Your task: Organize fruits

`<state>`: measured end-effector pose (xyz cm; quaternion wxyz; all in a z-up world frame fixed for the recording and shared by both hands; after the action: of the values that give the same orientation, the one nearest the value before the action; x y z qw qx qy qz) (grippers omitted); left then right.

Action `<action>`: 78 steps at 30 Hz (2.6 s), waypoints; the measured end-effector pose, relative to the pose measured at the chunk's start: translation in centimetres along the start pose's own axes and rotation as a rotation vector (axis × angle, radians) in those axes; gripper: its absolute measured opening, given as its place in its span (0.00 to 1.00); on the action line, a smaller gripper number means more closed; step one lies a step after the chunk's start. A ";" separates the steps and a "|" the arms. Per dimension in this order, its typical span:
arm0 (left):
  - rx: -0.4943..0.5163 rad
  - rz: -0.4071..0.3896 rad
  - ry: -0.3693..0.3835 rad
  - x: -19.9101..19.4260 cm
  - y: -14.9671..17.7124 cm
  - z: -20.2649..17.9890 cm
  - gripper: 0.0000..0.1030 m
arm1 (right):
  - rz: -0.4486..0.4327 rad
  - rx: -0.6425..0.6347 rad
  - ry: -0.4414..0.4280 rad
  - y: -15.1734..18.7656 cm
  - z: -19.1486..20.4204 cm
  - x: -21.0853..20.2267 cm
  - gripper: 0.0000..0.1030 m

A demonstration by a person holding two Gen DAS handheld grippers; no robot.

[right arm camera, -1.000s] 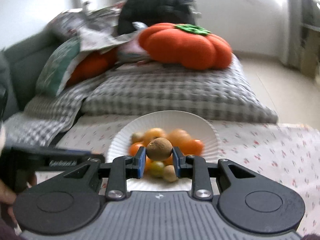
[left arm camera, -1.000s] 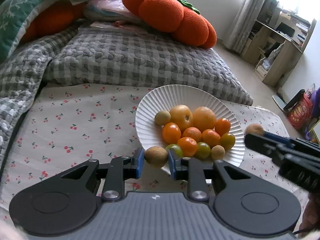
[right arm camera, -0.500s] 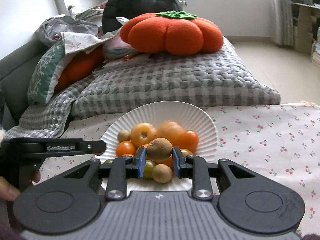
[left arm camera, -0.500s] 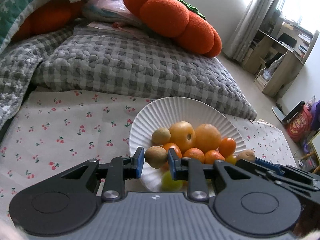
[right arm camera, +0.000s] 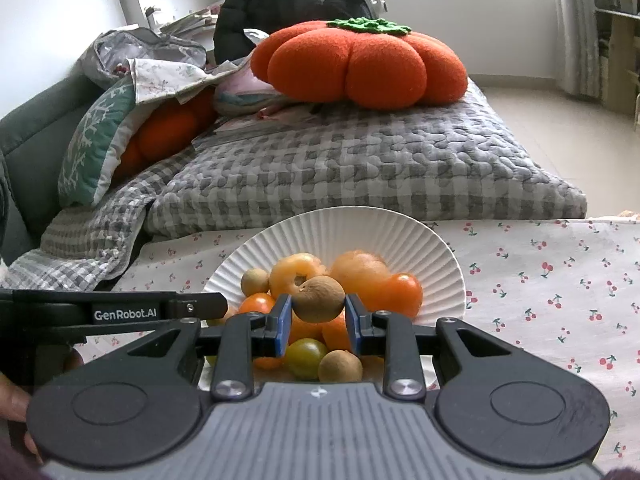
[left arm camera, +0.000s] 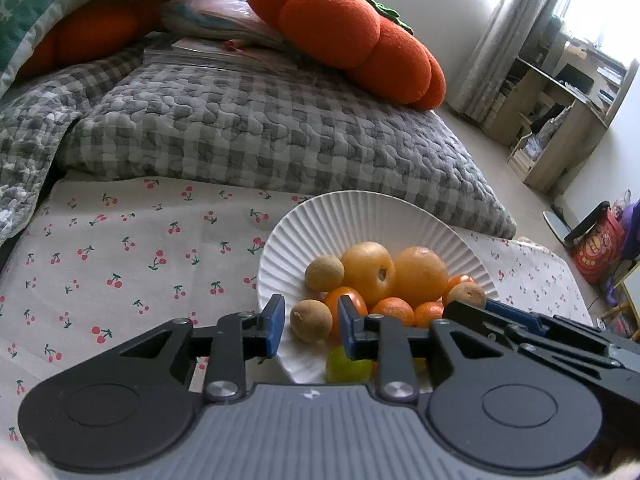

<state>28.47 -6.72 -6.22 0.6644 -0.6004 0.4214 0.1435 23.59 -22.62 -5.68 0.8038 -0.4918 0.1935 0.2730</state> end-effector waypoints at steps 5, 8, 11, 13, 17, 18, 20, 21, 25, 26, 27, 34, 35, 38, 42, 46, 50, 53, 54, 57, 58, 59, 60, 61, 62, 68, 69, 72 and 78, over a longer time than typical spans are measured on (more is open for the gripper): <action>-0.003 -0.007 -0.012 -0.9 -0.1 0.2 0.25 | -0.019 0.027 -0.005 -0.6 0.0 -1.0 0.27; -0.021 -0.010 -0.015 -1.9 -0.2 0.5 0.31 | -0.022 0.027 0.002 -0.7 0.4 -1.5 0.27; -0.028 -0.022 -0.017 -3.1 -0.4 0.5 0.36 | -0.030 0.033 0.011 -0.9 0.8 -2.3 0.27; -0.013 -0.032 -0.031 -4.3 -0.3 0.1 0.39 | -0.046 0.039 0.018 -1.1 1.1 -3.3 0.27; 0.023 -0.038 -0.054 -6.4 0.4 -0.8 0.48 | -0.066 0.059 0.016 -0.8 1.6 -5.4 0.29; 0.025 -0.036 -0.059 -6.8 0.7 -1.0 0.50 | -0.068 0.059 0.019 -0.5 1.8 -6.0 0.30; 0.029 -0.028 -0.073 -7.8 1.4 -1.3 0.52 | -0.077 0.036 0.053 0.2 2.4 -7.2 0.34; 0.032 -0.027 -0.083 -8.2 1.7 -1.4 0.53 | -0.082 0.011 0.078 0.7 2.8 -7.7 0.36; 0.060 -0.039 -0.137 -10.5 3.0 -2.2 0.58 | -0.093 -0.043 0.112 2.2 4.3 -9.8 0.46; 0.065 -0.041 -0.148 -11.0 3.4 -2.5 0.60 | -0.105 -0.044 0.115 2.4 4.5 -10.5 0.50; 0.067 -0.044 -0.157 -11.5 3.6 -2.6 0.65 | -0.117 -0.047 0.119 2.6 4.6 -11.1 0.58; 0.113 -0.126 -0.301 -16.5 5.2 -3.1 0.90 | -0.142 -0.034 0.101 4.8 4.5 -14.6 0.86; 0.115 -0.136 -0.312 -17.2 5.6 -3.2 0.92 | -0.143 -0.033 0.097 5.1 4.6 -15.0 0.94; 0.107 -0.147 -0.308 -18.8 7.1 -3.4 0.92 | -0.151 -0.044 0.084 6.4 4.8 -16.3 1.00; 0.123 -0.140 -0.298 -19.9 8.9 -4.0 0.92 | -0.148 -0.039 0.070 7.8 4.8 -17.5 1.00; 0.146 -0.153 -0.303 -20.9 10.2 -4.7 0.92 | -0.157 -0.031 0.075 8.8 4.7 -18.2 1.00; 0.119 -0.147 -0.307 -21.2 11.3 -4.6 0.92 | -0.171 -0.032 0.101 9.8 4.6 -18.5 1.00; 0.098 -0.132 -0.291 -21.1 11.7 -4.4 0.92 | -0.181 -0.030 0.102 10.0 4.5 -18.7 1.00; 0.097 -0.132 -0.283 -21.1 11.9 -4.5 0.92 | -0.187 -0.027 0.104 10.0 4.5 -18.8 1.00; 0.107 -0.136 -0.265 -20.9 12.2 -4.8 0.92 | -0.207 -0.007 0.123 10.0 4.2 -18.7 1.00; 0.110 -0.137 -0.260 -20.8 12.2 -4.9 0.92 | -0.203 -0.004 0.126 10.1 4.2 -18.5 1.00; 0.112 -0.134 -0.256 -20.7 12.3 -4.9 0.92 | -0.198 -0.002 0.127 10.2 4.1 -18.3 1.00; 0.115 -0.129 -0.252 -20.5 12.4 -5.0 0.92 | -0.198 0.001 0.129 10.3 4.1 -18.3 1.00; 0.118 -0.125 -0.252 -20.3 12.4 -5.0 0.92 | -0.198 0.004 0.131 10.3 4.1 -18.2 1.00; 0.120 -0.125 -0.254 -20.2 12.5 -5.0 0.92 | -0.198 0.004 0.131 10.3 4.0 -18.2 1.00; 0.137 -0.128 -0.244 -20.0 12.6 -5.3 0.92 | -0.188 -0.009 0.130 10.7 4.3 -18.0 1.00; 0.138 -0.127 -0.242 -19.9 12.6 -5.2 0.92 | -0.187 -0.013 0.130 10.7 4.3 -17.9 1.00; 0.141 -0.127 -0.238 -19.8 12.7 -5.2 0.92 | -0.190 -0.027 0.131 10.8 4.6 -17.9 1.00; 0.156 -0.134 -0.246 -19.9 12.7 -5.5 0.92 | -0.188 -0.039 0.125 10.8 4.9 -17.8 1.00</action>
<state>5.54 -2.46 0.15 0.7636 -0.5516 0.3058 0.1384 3.19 -18.66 -0.60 0.8025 -0.5394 0.1910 0.1687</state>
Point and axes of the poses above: each gripper's, at about its wrist camera, not at the fingertips, and x roughly the way its jaws point, z to its left, y to its underside, the point moved 4 cm from there along x, roughly the way its jaws point, and after that the axes turned 14 degrees about x, right-handed, at the moved point
